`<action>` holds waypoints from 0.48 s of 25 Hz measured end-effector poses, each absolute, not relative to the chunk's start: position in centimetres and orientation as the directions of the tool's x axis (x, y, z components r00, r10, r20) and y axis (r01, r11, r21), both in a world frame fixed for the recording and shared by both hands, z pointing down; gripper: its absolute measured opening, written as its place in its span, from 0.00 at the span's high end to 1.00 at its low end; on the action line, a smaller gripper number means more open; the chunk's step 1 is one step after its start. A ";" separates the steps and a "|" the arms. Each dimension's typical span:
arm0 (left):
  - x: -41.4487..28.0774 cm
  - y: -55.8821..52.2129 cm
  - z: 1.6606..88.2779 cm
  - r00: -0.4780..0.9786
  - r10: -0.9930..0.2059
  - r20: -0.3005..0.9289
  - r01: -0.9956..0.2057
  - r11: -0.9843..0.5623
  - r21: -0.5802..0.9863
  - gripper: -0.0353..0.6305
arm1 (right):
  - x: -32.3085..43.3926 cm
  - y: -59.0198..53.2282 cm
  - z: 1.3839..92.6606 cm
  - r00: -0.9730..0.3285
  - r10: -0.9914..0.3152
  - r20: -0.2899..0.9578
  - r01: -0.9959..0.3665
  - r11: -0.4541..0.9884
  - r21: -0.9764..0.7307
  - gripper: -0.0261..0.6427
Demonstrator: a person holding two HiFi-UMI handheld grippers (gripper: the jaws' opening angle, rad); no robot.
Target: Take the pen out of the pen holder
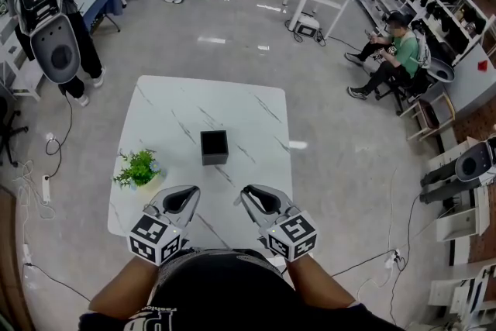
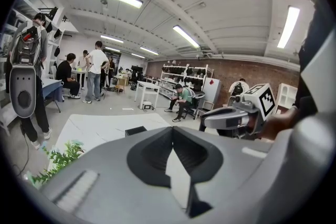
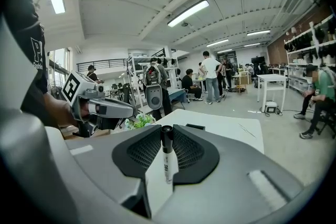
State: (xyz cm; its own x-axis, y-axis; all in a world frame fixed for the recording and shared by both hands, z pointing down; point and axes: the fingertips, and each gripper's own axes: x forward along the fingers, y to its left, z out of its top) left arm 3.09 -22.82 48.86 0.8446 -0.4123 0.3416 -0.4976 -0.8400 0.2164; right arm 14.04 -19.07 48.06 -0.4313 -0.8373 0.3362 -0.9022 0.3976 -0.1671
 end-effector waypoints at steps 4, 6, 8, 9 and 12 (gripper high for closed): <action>3.1 -22.7 49.0 0.844 -0.412 0.343 -0.498 -0.840 0.217 0.86 | 14.1 -19.0 48.1 -0.434 -0.837 0.333 -0.901 0.398 -0.173 0.86; 3.1 -22.6 48.9 0.844 -0.412 0.342 -0.498 -0.840 0.217 0.86 | 14.0 -18.9 48.1 -0.437 -0.834 0.336 -0.900 0.401 -0.173 0.86; 3.2 -22.6 48.9 0.845 -0.411 0.343 -0.497 -0.841 0.216 0.86 | 14.0 -18.8 48.1 -0.439 -0.832 0.339 -0.898 0.403 -0.175 0.86; 3.2 -22.6 48.8 0.845 -0.410 0.343 -0.496 -0.841 0.217 0.86 | 13.9 -18.8 48.1 -0.440 -0.832 0.339 -0.898 0.403 -0.176 0.86; 3.2 -22.4 48.8 0.845 -0.410 0.343 -0.496 -0.840 0.218 0.86 | 13.8 -18.7 48.1 -0.440 -0.831 0.340 -0.898 0.403 -0.178 0.86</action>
State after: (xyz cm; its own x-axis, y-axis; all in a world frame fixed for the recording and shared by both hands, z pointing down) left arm 3.20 -22.42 48.83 0.8451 -0.4101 0.3429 -0.4962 -0.8404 0.2178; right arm 13.83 -18.70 48.09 -0.4405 -0.8308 0.3402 -0.8977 0.4033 -0.1775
